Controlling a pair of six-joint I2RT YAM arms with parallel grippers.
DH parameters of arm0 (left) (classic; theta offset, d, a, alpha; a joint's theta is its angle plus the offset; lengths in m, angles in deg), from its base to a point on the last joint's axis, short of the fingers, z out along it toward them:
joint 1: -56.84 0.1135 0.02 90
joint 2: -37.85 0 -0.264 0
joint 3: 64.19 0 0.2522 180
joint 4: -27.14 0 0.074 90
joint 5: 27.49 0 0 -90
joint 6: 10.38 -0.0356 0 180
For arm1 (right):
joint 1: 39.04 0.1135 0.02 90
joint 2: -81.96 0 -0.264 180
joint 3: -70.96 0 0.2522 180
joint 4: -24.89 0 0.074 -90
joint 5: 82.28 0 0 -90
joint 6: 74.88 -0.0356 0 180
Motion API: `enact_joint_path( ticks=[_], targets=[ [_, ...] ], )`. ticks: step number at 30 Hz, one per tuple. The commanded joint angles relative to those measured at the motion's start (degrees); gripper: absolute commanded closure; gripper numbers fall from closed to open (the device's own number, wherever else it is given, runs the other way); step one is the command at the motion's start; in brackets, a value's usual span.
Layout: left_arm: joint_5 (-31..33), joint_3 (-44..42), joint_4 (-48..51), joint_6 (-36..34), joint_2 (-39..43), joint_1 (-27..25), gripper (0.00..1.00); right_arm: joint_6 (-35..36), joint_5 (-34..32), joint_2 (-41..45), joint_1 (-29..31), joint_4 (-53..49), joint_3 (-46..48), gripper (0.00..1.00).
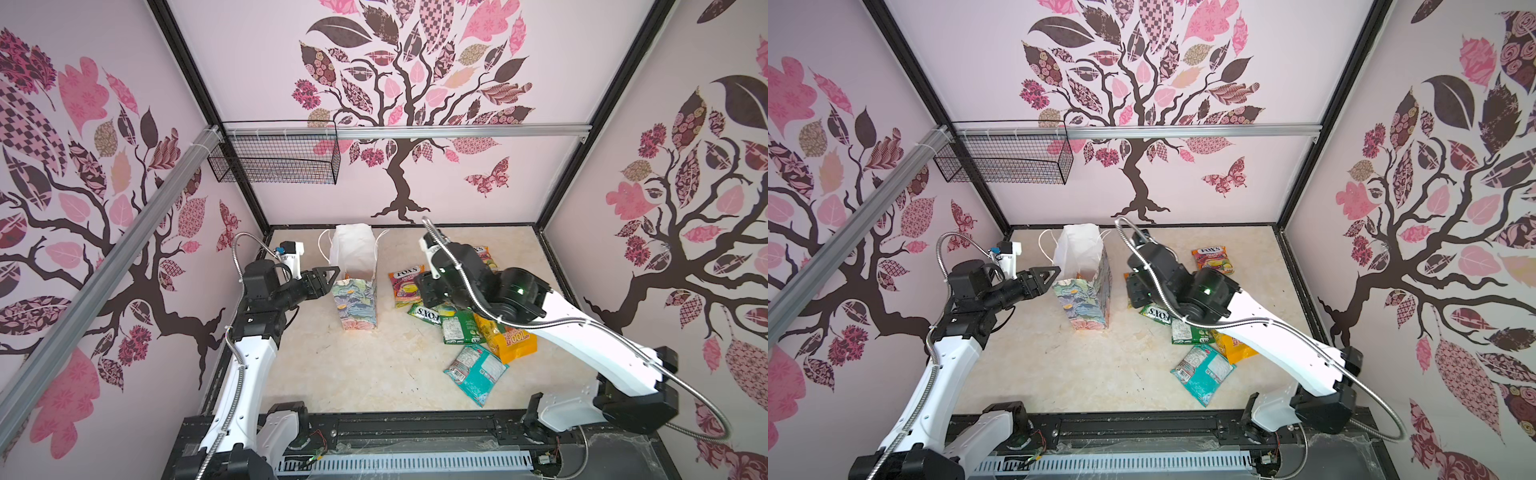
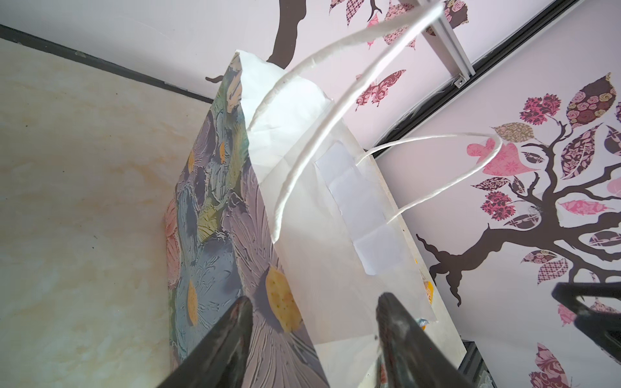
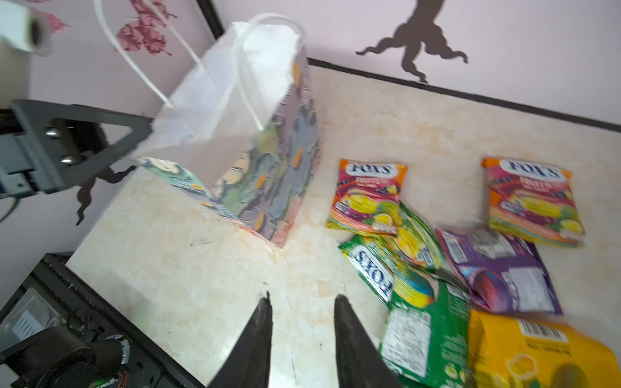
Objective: Place the snacks into the paper bag
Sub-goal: 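Move the right gripper back and down to the teal packet near the robot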
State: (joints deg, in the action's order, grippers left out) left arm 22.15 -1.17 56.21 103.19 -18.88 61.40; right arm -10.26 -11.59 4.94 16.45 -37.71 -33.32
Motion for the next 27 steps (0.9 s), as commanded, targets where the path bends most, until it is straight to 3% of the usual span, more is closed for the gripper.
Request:
enact_joint_path(
  ticks=[1, 17, 27],
  targets=[
    [0.73, -0.74, -0.06, -1.4, 0.41, -0.14, 0.37, -5.41, -1.52, 3.65, 0.06, -6.43, 4.42, 0.64],
    [1.34, 0.06, 1.34, -2.12, -1.31, -0.11, 0.38, -19.05, 1.47, 15.09, 0.06, -16.21, 23.46, 0.56],
    [1.6, 0.01, 1.54, -2.39, -0.51, -0.16, 0.38, -25.97, 1.77, 20.83, 0.06, -10.84, 38.23, 0.5]
  ],
)
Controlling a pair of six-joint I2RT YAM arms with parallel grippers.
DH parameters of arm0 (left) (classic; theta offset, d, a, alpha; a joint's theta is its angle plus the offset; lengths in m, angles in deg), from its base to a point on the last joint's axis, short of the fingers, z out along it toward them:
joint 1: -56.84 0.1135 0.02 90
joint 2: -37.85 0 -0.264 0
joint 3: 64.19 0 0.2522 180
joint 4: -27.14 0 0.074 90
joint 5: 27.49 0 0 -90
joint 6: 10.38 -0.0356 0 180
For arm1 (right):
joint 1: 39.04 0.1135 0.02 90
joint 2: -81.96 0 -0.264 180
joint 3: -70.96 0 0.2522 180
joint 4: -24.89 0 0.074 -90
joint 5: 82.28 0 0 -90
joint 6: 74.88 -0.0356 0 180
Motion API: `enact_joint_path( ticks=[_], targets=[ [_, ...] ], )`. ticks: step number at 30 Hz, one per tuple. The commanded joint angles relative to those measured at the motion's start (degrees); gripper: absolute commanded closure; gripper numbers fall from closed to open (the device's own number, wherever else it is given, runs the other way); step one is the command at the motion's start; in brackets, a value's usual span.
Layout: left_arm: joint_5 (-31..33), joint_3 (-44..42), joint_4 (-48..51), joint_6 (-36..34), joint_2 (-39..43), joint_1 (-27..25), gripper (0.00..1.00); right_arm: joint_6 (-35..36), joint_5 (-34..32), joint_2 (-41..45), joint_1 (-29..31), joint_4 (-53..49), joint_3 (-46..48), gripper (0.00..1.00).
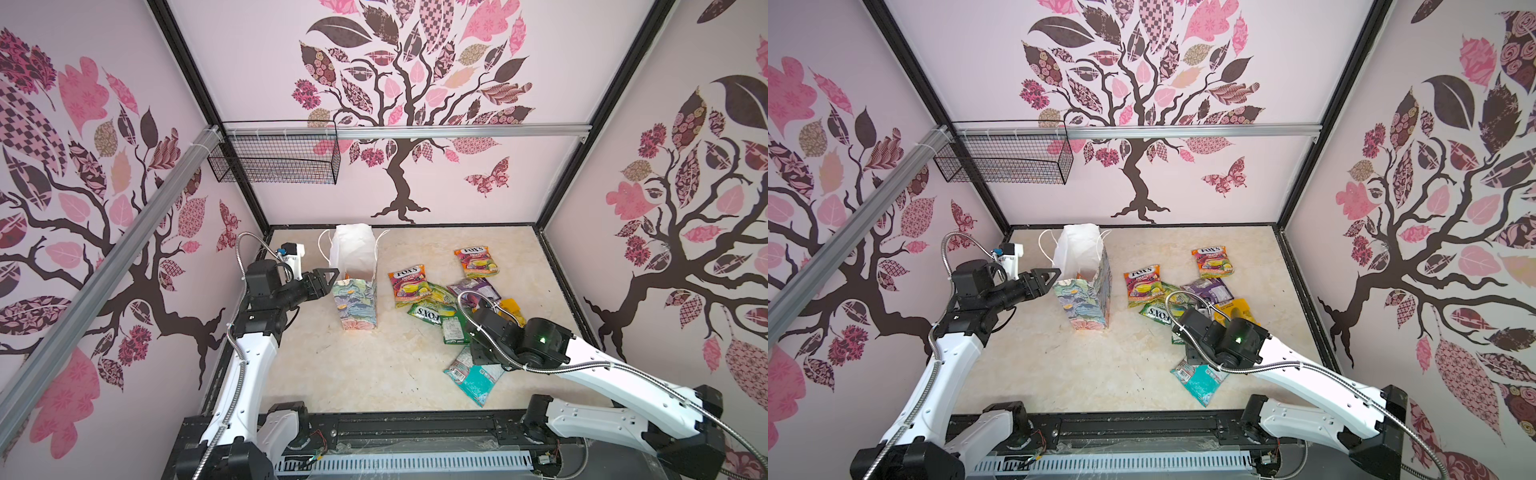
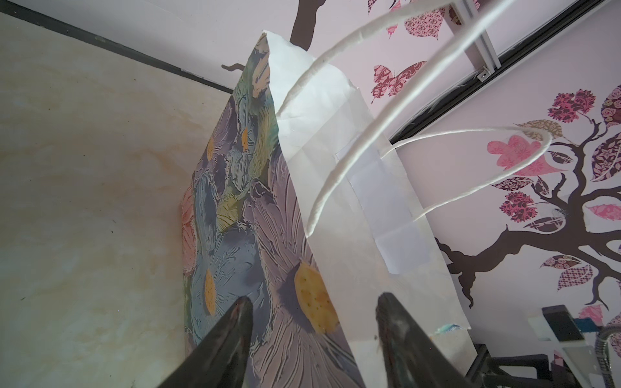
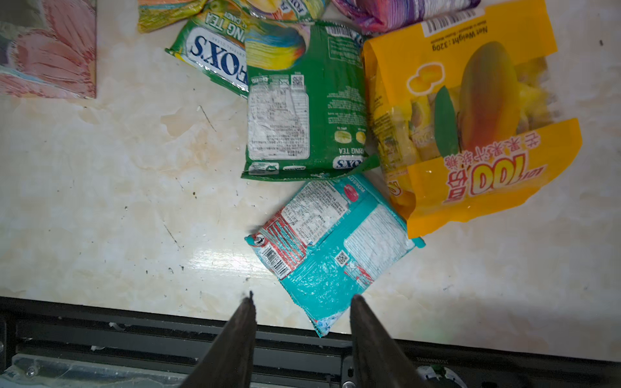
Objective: Place the snacks into the paper bag
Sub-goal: 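Move the right gripper back and down to the teal packet near the robot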
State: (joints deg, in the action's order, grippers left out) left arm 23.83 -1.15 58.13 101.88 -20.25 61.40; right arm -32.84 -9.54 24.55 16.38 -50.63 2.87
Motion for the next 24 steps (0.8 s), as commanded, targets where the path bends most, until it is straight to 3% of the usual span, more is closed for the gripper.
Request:
enact_joint_path(
  ticks=[1, 24],
  targets=[
    [-0.08, -0.12, -0.45, -1.0, 0.9, -0.13, 0.38, -3.76, -0.26, 1.18, 0.13, 2.97, 3.01, 0.5],
    [0.18, -1.42, -1.94, -0.2, 3.01, -0.1, 0.35, -10.51, 2.16, 6.93, 0.04, 12.35, 18.23, 0.34]
  ],
)
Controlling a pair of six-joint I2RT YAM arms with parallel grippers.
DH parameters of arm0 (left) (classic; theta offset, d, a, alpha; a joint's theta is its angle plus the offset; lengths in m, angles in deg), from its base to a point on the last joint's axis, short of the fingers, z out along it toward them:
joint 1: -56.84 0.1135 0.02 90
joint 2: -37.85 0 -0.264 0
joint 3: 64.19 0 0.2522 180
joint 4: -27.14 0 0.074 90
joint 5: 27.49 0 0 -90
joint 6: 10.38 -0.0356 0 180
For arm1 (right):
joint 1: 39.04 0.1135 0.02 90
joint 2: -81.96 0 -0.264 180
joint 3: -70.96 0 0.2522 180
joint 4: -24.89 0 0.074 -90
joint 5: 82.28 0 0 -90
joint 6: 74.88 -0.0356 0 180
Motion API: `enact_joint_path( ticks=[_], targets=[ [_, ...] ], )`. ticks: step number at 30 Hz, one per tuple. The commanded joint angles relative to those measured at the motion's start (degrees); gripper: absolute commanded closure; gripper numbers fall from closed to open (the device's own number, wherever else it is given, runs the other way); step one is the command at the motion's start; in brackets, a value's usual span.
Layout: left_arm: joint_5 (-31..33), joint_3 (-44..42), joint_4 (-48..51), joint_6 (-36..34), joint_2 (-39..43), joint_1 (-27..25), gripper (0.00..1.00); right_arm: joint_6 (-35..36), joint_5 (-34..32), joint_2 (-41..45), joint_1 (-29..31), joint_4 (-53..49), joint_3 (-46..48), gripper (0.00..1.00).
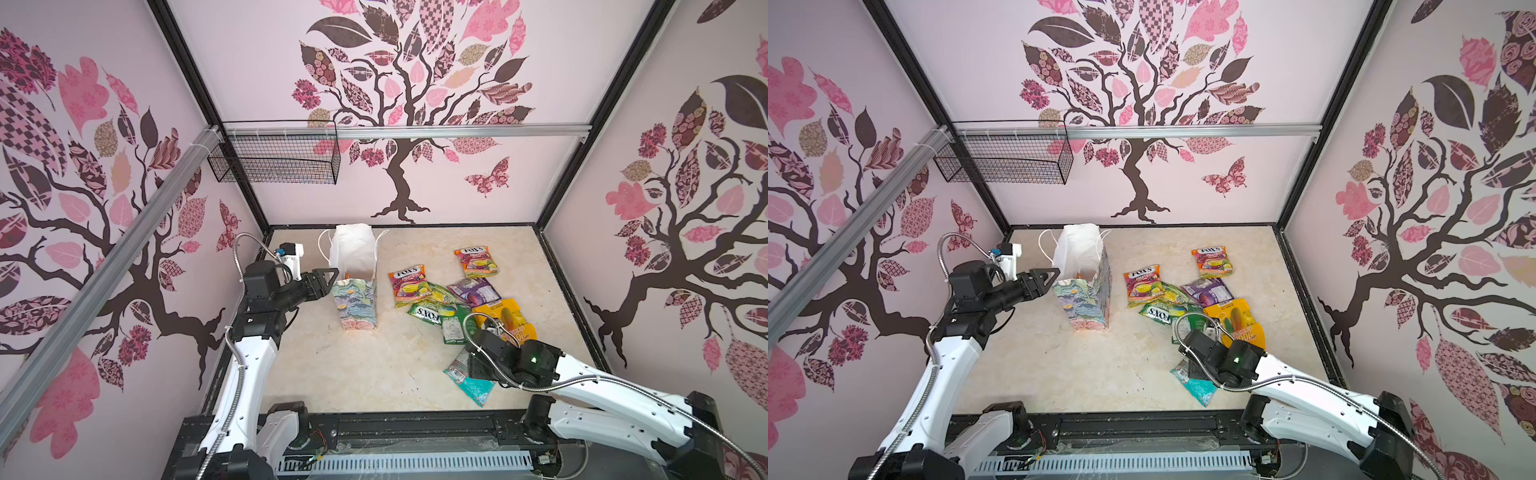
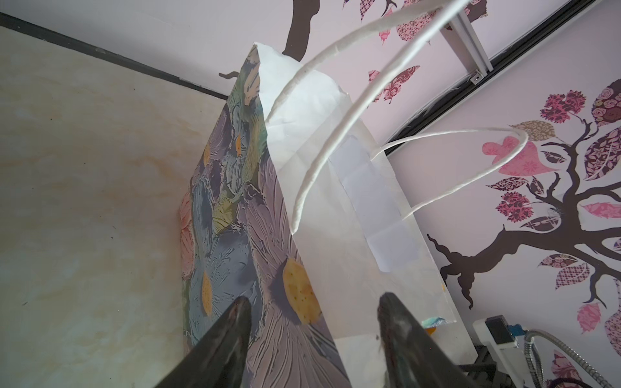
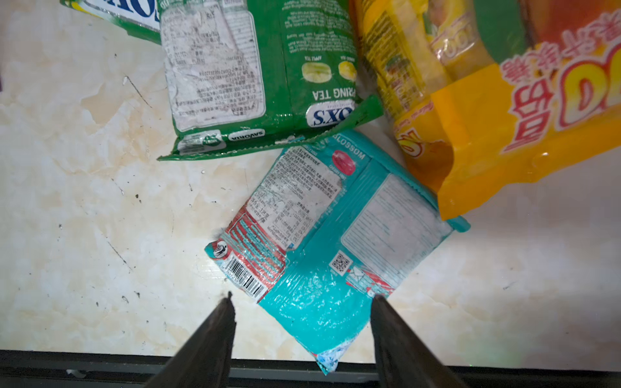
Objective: Place the snacks into the paper bag
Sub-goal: 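Move the right gripper back and down to the teal packet near the robot, then close the right gripper on the edge of the teal mint packet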
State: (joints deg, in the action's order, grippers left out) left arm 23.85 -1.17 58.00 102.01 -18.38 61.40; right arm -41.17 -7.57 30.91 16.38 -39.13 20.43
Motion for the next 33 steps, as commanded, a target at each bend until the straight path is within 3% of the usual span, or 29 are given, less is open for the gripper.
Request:
enact_joint_path(
  ticks=[1, 12, 33],
  targets=[
    [0.16, -1.51, -2.01, -0.26, 1.12, -0.18, 0.35, -2.36, 0.4, 0.51, 0.04, 0.81, 1.05, 0.33],
    [-0.31, -1.09, -2.02, 0.02, 0.07, -0.22, 0.35, -0.82, 3.44, -2.38, 0.05, 7.28, 6.27, 0.3],
    [0.21, -1.09, -1.75, -0.42, 0.61, -0.16, 0.35, 9.2, 15.11, -20.82, 0.1, 29.54, 5.49, 0.27]
  ],
)
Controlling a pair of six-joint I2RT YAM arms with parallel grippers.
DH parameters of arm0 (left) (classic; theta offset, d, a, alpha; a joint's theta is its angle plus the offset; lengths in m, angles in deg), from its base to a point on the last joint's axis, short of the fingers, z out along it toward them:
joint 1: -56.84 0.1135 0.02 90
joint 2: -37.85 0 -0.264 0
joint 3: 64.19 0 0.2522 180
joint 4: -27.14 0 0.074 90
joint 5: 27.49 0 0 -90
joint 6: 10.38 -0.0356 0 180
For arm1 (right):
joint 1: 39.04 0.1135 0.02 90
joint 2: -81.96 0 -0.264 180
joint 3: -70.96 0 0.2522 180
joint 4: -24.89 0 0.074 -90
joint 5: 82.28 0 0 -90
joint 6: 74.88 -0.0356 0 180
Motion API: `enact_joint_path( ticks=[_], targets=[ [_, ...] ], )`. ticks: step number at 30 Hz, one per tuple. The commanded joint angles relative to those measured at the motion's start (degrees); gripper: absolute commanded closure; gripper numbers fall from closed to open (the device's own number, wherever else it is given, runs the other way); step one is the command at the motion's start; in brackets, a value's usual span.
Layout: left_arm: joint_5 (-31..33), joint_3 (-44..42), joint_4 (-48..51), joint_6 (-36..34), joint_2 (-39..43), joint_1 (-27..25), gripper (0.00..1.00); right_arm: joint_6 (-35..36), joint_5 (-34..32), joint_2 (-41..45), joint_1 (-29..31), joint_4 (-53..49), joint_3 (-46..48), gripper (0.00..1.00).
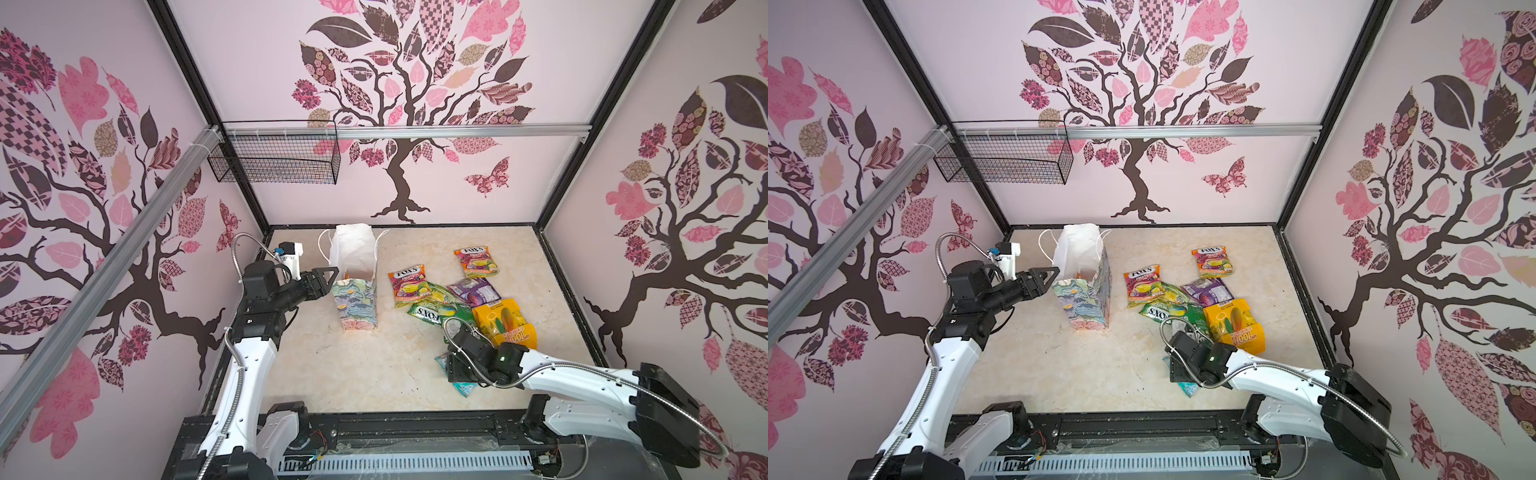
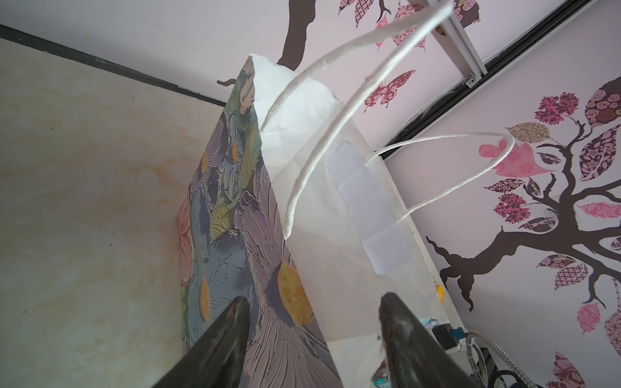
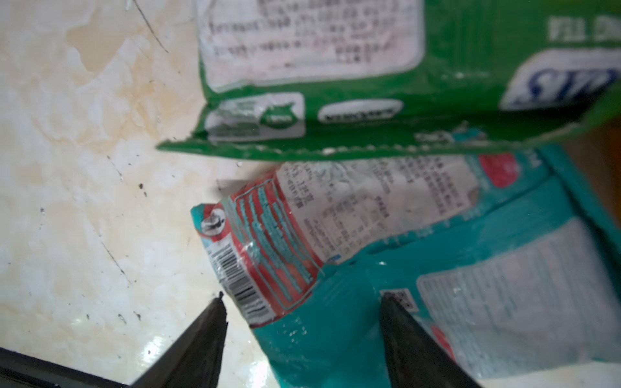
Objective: Place the snacks into the paper bag
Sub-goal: 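Close the right gripper on the edge of the teal mint packet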
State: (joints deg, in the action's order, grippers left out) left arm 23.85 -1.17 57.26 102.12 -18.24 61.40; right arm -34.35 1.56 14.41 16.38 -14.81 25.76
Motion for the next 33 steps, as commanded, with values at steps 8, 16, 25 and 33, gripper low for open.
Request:
enact_joint_path(
  ticks=[8, 16, 25, 33],
  targets=[
    [0.68, -0.88, -0.54, -0.96, 0.87, -0.16, 0.35, 9.69, 12.7, -17.3, 0.57, 8.52, -12.14, 0.29],
    [0.26, -0.74, -0.45, -0.71, 0.27, -0.11, 0.35, 8.8, 5.39, -7.71, 0.57, 1.62, -16.14, 0.31],
    [0.25, -0.56, -0.36, -0.86, 0.96, -0.16, 0.35, -3.36, -0.09, 16.26, 0.06, -7.92, -0.32, 0.36],
    [0.33, -0.47, -0.3, -0.79, 0.58, -0.12, 0.35, -6.26, 2.09, 22.8, 0.06, -7.66, 6.39, 0.39]
  ],
)
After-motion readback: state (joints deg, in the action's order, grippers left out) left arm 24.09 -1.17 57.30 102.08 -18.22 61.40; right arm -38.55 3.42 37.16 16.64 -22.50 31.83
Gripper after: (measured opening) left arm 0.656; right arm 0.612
